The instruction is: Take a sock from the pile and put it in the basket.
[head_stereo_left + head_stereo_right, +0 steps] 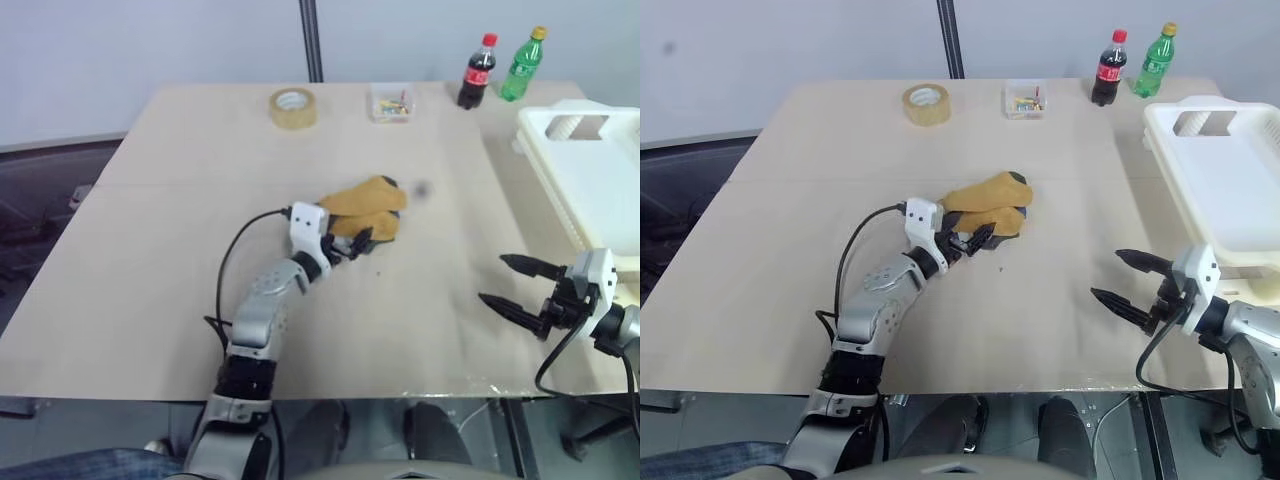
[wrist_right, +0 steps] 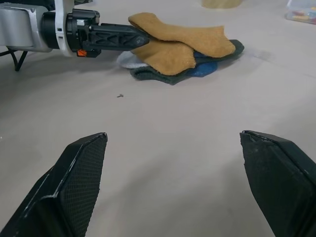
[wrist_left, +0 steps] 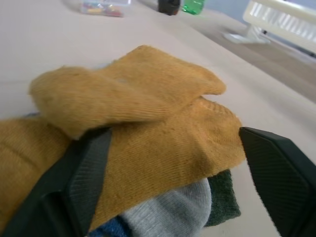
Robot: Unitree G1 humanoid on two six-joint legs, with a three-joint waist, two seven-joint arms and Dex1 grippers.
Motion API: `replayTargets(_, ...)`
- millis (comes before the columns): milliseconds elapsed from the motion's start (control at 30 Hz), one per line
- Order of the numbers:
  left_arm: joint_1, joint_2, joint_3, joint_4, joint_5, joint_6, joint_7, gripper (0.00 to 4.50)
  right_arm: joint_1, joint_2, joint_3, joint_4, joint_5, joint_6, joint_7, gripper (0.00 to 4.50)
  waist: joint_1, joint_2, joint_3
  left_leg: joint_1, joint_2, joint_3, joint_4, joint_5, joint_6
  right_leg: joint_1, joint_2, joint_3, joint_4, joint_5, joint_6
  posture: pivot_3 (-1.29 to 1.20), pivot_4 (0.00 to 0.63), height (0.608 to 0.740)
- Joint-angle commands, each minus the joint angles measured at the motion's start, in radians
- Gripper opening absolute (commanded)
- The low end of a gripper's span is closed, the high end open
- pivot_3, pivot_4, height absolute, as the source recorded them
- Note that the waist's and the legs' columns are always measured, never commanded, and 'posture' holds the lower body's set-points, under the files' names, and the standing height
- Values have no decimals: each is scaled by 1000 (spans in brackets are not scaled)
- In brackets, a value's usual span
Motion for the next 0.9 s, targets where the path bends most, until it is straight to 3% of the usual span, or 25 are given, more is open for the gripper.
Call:
replayTargets(33, 3, -38, 21, -66, -57, 37, 25, 4472, -9, 5, -4, -11, 5, -23, 4, 4500, 0, 0, 0, 0, 0, 0, 0, 0, 0, 0, 0, 0, 0, 0, 0, 0, 150, 740)
replayTargets(133, 1, -110, 84, -96, -162, 129, 82, 4472, -5, 8, 0, -12, 2, -28, 3, 4500, 0, 0, 0, 0, 0, 0, 0, 0, 0, 0, 0, 0, 0, 0, 0, 0, 150, 740)
replayTargets(467, -11, -206, 160, -133, -276, 229, 214, 4472, 1, 15, 11, -16, -7, -35, 0, 4500, 1, 0, 0, 0, 0, 0, 1, 0, 0, 0, 0, 0, 0, 0, 0, 0, 150, 740)
replayTargets(567, -16, -221, 192, -123, -300, 238, 264, 3689, -3, 15, 11, -12, -10, -38, 0, 4500, 0, 0, 0, 0, 0, 0, 1, 0, 0, 0, 0, 0, 0, 0, 0, 0, 150, 740)
replayTargets(800, -30, -224, 219, -109, -323, 258, 319, 381, 12, 24, 16, -20, -14, -45, -6, 4500, 1, -1, 0, 0, 0, 0, 1, 0, 0, 0, 0, 0, 0, 0, 0, 0, 150, 740)
replayTargets(833, -28, -224, 215, -110, -323, 258, 320, 53, 13, 25, 18, -19, -15, -46, -7, 4500, 1, -1, 0, 0, 0, 0, 1, 0, 0, 0, 0, 0, 0, 0, 0, 0, 150, 740)
replayTargets(900, -21, -227, 206, -118, -332, 264, 314, 53, 13, 27, 19, -19, -16, -48, -9, 4500, 1, -1, 0, 0, 0, 0, 1, 0, 0, 0, 0, 0, 0, 0, 0, 0, 150, 740)
